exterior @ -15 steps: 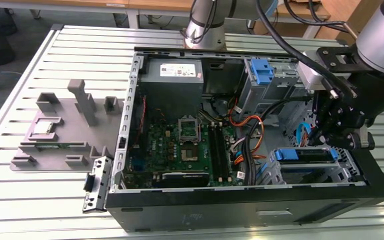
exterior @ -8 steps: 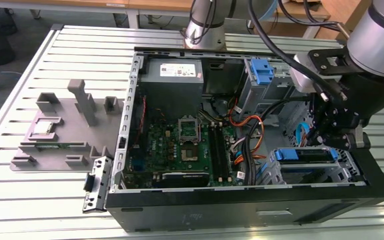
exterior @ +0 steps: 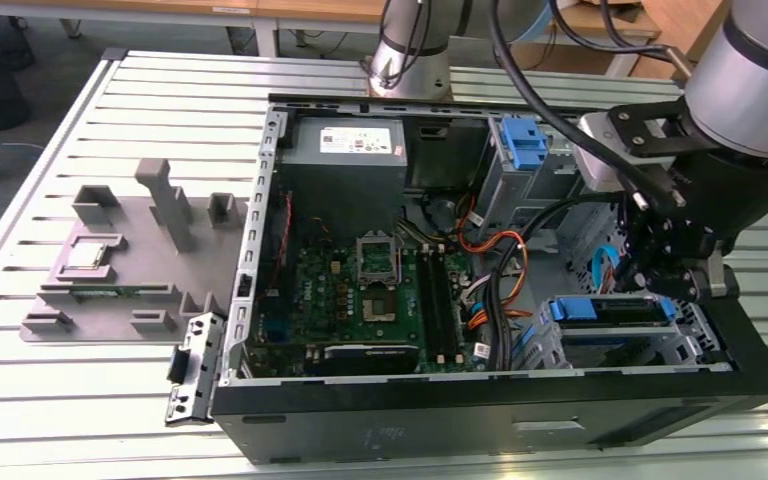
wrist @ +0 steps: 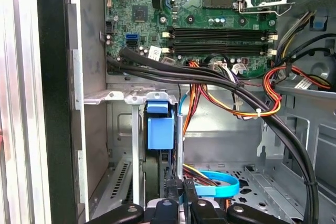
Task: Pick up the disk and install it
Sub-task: 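Insert the first disk wire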
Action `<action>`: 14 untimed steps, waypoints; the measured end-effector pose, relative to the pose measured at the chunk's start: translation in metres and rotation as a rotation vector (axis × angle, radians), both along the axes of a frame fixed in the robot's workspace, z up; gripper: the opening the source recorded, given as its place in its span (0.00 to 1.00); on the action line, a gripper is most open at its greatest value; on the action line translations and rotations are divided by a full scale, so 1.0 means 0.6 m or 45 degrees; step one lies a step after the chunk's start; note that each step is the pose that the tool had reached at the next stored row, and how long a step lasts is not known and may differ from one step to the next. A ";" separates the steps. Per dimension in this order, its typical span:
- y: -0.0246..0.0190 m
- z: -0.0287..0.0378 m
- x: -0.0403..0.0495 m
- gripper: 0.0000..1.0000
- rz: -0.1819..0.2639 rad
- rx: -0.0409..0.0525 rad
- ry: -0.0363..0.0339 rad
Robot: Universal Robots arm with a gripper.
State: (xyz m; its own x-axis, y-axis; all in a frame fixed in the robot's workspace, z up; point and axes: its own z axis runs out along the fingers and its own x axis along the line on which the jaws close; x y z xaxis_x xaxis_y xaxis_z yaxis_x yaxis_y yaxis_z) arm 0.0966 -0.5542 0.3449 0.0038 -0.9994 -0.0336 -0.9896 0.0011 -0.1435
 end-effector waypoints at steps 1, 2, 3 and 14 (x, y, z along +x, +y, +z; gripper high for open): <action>-0.0011 0.000 -0.001 0.16 0.003 0.000 -0.0036; -0.0025 0.000 -0.001 0.16 0.006 0.000 -0.0072; -0.0033 0.000 -0.002 0.16 0.008 0.000 -0.0103; -0.0075 -0.001 -0.008 0.16 0.028 0.000 -0.0380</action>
State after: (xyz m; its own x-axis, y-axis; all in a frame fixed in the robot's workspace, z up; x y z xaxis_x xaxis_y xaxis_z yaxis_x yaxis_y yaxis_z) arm 0.0919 -0.5587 0.3445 0.0265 -0.9991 -0.0332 -0.9847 -0.0204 -0.1729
